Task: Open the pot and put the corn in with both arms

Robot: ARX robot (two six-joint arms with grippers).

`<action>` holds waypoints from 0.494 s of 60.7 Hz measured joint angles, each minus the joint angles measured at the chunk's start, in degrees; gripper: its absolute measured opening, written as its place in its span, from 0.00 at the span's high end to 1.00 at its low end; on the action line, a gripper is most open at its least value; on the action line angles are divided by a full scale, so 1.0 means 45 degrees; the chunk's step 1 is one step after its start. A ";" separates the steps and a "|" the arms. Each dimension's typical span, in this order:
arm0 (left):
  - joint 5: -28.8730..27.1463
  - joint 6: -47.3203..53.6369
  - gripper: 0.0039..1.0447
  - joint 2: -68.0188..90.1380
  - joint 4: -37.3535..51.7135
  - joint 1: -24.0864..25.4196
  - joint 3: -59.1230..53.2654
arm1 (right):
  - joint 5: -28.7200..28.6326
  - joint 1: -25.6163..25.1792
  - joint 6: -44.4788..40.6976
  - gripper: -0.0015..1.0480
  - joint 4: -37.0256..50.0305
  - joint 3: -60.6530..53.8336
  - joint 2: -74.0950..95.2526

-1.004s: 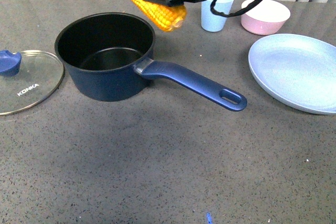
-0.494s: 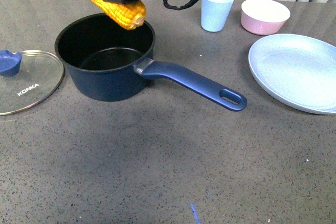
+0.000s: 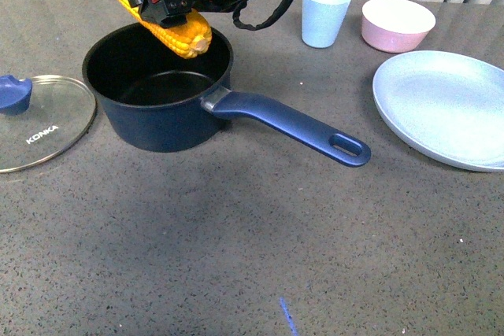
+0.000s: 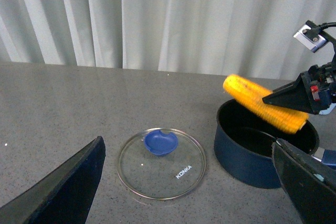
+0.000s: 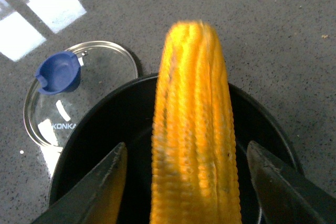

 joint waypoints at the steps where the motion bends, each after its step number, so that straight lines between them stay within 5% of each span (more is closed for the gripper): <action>1: 0.0000 0.0000 0.08 -0.0005 0.0000 0.0000 0.0000 | 0.0000 -0.0015 0.0005 0.27 0.0049 -0.0097 -0.0015; 8: 0.0000 0.0000 0.08 0.0000 0.0000 0.0000 0.0000 | -0.0044 -0.0233 0.0010 0.07 0.0359 -0.0976 -0.0418; 30: 0.0005 0.0000 0.08 0.0000 0.0000 0.0000 0.0000 | -0.0865 -0.2390 0.1583 0.09 0.4323 -0.6261 -0.5770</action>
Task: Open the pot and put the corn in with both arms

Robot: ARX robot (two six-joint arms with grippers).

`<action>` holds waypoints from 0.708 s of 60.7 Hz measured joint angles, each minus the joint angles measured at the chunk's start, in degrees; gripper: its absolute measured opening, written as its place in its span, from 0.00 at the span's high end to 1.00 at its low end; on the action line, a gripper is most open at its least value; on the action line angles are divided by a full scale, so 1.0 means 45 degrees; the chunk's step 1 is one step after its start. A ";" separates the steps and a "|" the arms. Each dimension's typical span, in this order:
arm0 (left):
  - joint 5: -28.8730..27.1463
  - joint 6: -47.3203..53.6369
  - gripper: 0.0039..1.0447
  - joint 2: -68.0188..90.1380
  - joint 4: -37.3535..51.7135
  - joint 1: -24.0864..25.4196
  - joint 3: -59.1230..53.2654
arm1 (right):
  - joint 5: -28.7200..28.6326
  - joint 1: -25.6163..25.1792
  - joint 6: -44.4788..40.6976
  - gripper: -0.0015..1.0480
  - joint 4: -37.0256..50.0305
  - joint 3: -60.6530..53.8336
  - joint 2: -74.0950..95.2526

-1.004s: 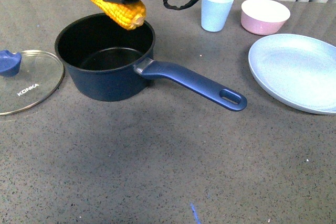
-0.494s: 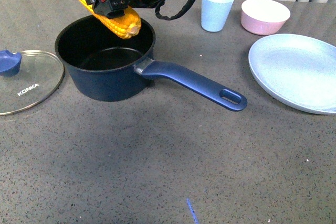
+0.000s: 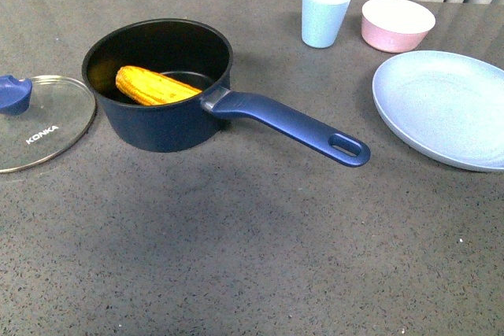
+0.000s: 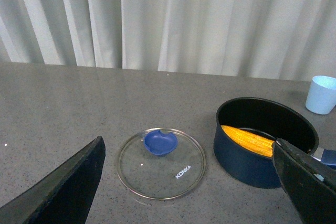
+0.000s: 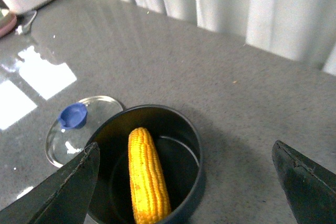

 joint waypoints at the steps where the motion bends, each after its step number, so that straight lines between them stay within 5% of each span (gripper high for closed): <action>1: -0.0005 0.0000 0.08 0.0000 0.0000 0.0000 0.0000 | 0.0005 -0.0151 0.0112 0.09 0.0180 -0.0296 -0.0296; 18: 0.0000 0.0000 0.08 0.0000 0.0000 0.0000 0.0000 | 0.1078 -0.1394 0.1025 0.10 0.1559 -0.2982 -0.3492; 24: 0.0000 0.0000 0.08 0.0000 0.0000 0.0000 0.0000 | 0.6513 -0.1107 0.0199 0.26 0.3381 -0.4435 -0.4061; 29: -0.0015 0.0000 0.08 0.0000 0.0000 0.0000 0.0000 | 0.8748 -0.1389 -0.0083 0.40 0.4036 -0.5960 -0.4784; 43: 0.0000 0.0000 0.08 0.0000 0.0000 0.0000 0.0000 | 0.8213 -0.2472 -0.0350 0.83 0.5013 -0.9374 -0.7101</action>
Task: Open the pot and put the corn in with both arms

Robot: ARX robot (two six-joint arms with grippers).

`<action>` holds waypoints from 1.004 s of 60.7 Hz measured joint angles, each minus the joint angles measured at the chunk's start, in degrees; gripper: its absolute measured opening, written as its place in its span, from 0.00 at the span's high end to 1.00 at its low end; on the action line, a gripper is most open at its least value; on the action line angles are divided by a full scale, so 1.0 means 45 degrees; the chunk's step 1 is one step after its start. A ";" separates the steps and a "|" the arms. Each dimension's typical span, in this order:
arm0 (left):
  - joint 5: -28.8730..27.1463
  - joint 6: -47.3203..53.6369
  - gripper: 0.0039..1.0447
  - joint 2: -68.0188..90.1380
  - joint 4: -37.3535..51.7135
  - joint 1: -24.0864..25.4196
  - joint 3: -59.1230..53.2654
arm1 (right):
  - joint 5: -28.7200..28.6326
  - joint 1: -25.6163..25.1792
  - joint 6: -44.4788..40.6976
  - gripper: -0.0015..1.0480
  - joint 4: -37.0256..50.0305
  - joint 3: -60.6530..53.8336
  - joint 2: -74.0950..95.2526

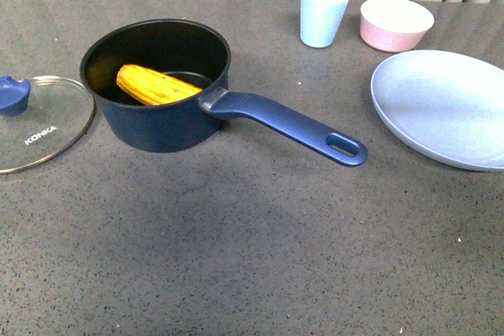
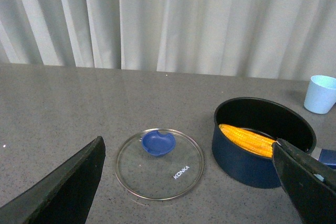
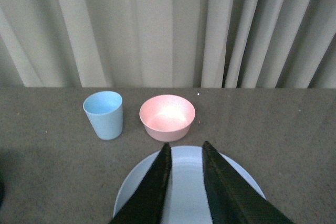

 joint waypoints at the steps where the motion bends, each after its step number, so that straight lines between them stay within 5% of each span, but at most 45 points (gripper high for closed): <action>1: -0.0005 0.0000 0.08 0.0000 0.0000 0.0000 0.0000 | -0.0029 -0.0034 -0.0005 0.85 0.0019 -0.0112 -0.0078; 6: -0.0005 0.0000 0.08 0.0000 0.0000 0.0000 0.0000 | -0.0374 -0.0277 -0.0087 0.98 0.0126 -0.0962 -0.0801; 34: -0.0005 0.0000 0.08 0.0000 0.0000 0.0000 0.0000 | -0.2079 -0.2093 -0.0068 0.98 -0.1156 -0.3993 -0.5090; 61: -0.0005 0.0000 0.08 -0.0005 0.0000 0.0000 0.0000 | -0.2166 -0.2118 -0.0068 0.98 -0.3541 -0.4974 -0.8772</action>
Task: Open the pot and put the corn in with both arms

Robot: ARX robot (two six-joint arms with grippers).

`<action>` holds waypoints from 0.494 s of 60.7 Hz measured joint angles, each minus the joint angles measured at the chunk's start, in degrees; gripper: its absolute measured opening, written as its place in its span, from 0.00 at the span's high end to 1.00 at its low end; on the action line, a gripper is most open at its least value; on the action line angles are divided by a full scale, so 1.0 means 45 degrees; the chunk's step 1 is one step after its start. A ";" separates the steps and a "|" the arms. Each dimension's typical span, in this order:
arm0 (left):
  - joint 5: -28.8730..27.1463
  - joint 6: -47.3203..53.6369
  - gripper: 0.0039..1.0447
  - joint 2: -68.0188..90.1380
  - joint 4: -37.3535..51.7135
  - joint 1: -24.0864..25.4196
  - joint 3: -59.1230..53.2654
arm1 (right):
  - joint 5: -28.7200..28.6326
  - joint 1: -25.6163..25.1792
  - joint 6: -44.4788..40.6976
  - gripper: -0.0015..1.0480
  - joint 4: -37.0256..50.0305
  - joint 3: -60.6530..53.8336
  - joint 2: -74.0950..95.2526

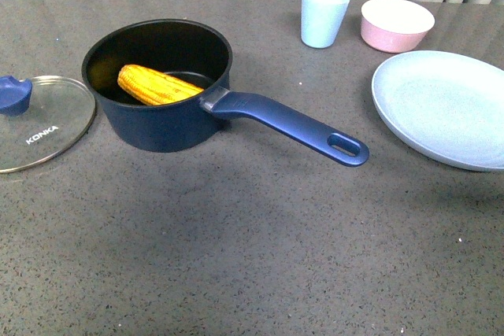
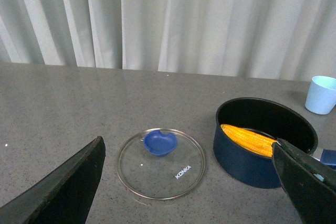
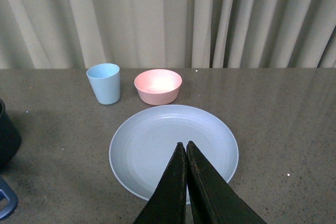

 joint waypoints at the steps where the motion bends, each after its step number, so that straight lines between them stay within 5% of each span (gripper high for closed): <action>1: 0.0000 0.0000 0.08 0.0005 0.0000 0.0000 0.0000 | 0.0000 0.0000 0.0000 0.98 -0.0151 0.0000 -0.0160; 30: 0.0000 0.0000 0.08 0.0005 0.0000 0.0000 0.0000 | 0.0000 0.0000 0.0000 0.98 -0.3128 0.0000 -0.3264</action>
